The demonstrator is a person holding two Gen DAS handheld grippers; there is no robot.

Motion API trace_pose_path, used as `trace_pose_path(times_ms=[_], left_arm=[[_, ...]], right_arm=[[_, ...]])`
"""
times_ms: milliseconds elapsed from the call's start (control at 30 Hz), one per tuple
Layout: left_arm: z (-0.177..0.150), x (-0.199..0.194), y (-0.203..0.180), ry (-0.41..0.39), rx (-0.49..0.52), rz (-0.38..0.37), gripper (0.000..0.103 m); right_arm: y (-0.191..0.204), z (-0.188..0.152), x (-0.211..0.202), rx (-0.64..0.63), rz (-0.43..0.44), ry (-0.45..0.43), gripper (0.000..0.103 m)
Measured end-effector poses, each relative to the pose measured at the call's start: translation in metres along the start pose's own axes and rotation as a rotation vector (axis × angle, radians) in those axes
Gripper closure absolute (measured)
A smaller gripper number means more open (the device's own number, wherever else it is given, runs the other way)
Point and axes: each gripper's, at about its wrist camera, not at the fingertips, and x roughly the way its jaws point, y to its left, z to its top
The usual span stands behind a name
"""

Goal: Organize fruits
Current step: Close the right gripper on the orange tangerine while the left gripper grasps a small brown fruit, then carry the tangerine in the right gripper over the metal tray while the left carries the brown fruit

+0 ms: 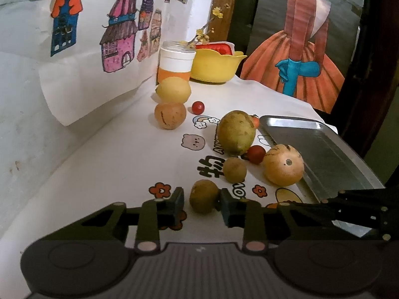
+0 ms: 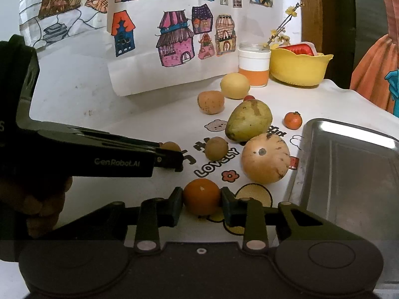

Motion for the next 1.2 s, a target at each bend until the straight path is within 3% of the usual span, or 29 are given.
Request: trace_pose_path(times_ms=[667, 1200], left_arm=[[-0.012, -0.013, -0.016, 0.005, 0.033, 0.005, 0.076], [-0.033, -0.049, -0.051, -0.009, 0.052, -0.081, 0.076]], right_arm=[[0.0, -0.011, -0.022, 0.046, -0.009, -0.011, 0.068], [-0.005, -0.028, -0.076, 0.106, -0.07, -0.06, 0.069]])
